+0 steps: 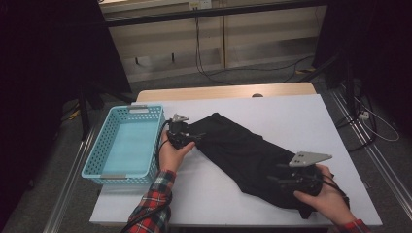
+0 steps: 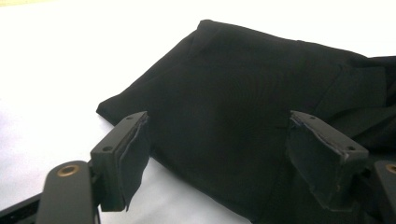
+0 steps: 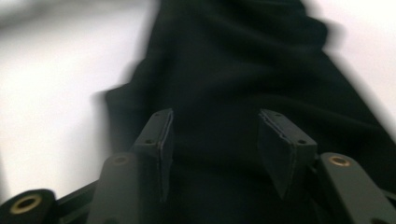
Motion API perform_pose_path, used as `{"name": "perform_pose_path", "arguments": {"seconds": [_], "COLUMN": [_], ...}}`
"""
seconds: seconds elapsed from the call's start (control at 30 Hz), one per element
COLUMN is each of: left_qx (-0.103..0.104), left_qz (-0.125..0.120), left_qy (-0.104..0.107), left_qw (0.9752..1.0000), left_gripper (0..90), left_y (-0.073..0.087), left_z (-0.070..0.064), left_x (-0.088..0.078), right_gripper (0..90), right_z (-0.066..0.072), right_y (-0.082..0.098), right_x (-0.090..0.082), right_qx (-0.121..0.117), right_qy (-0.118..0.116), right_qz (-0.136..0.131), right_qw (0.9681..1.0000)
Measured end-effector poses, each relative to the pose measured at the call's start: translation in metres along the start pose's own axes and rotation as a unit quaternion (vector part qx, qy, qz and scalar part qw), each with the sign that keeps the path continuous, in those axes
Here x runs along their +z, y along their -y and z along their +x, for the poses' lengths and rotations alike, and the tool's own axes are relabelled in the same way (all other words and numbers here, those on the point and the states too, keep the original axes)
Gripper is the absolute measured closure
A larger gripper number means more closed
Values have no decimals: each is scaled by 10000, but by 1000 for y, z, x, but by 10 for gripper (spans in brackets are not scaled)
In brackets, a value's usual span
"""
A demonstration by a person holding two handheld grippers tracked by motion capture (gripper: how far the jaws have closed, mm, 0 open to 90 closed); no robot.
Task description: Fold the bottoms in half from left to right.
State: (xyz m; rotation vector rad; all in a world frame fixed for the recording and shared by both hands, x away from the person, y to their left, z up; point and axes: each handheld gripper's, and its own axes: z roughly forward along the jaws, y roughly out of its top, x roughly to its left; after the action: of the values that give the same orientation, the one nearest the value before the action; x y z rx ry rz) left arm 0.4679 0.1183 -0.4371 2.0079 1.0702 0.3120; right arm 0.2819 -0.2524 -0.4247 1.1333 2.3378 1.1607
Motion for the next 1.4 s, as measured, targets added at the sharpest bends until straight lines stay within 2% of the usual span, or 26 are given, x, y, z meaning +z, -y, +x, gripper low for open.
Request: {"name": "perform_pose_path", "arguments": {"seconds": [0.1,0.2,0.27,0.37,0.43,0.53,0.57,0.6,0.63,0.67,0.73,0.83,0.9,0.93,1.03,1.13,1.23,1.3,1.33,1.4], "left_qx": [7,26,61,65,57,40,52,42,36,36,36,59,38,60,46,73,76,71,70,59], "left_qz": [17,1,10,-15,-5,-25,-15,-27,-49,-49,-50,-33,-36,-25,-28,-31,-15,-7,-8,-2], "left_qy": [2,16,36,35,42,25,38,34,32,32,33,34,41,48,65,67,74,84,82,95], "left_qw": [10000,10000,10000,10000,10000,10000,10000,10000,10000,10000,10000,10000,10000,10000,10000,9999,9999,9999,9999,9999], "left_gripper": [222,220,220,219,219,219,219,219,219,219,219,219,219,219,219,219,219,219,219,219], "left_y": [0,0,-1,-2,-1,-1,-2,-2,-2,-2,-2,-2,-2,-2,-2,-3,-2,-2,-2,-2], "left_z": [0,-2,-2,-2,-2,-1,0,0,0,0,0,0,0,0,-1,-1,-1,-1,-1,-2], "left_x": [0,1,0,0,-1,-2,-3,-4,-4,-4,-4,-4,-3,-3,-2,-3,-2,-1,-1,-1], "right_gripper": [471,489,527,532,532,547,561,581,672,715,702,621,592,564,567,563,538,520,504,488], "right_z": [-25,-45,-54,-55,-49,-44,-46,-49,-53,-58,-67,-76,-80,-81,-83,-84,-83,-78,-75,-70], "right_y": [5,10,14,18,20,21,22,22,23,25,28,30,32,34,37,39,34,30,28,26], "right_x": [-5,-6,-4,-3,-2,-4,-7,-10,-14,-17,-25,-35,-39,-39,-34,-30,-33,-34,-33,-26], "right_qx": [229,425,489,523,349,104,106,144,217,237,402,683,845,889,940,949,1025,989,978,852], "right_qy": [462,900,1047,866,880,1114,1154,1205,1317,1401,1695,1839,1801,1852,1697,1822,1691,1451,1364,1340], "right_qz": [41,182,362,473,549,696,694,695,749,803,716,558,455,466,543,615,435,275,247,337], "right_qw": [9987,9949,9926,9937,9940,9913,9908,9902,9882,9866,9821,9790,9790,9776,9795,9767,9793,9841,9855,9867]}}
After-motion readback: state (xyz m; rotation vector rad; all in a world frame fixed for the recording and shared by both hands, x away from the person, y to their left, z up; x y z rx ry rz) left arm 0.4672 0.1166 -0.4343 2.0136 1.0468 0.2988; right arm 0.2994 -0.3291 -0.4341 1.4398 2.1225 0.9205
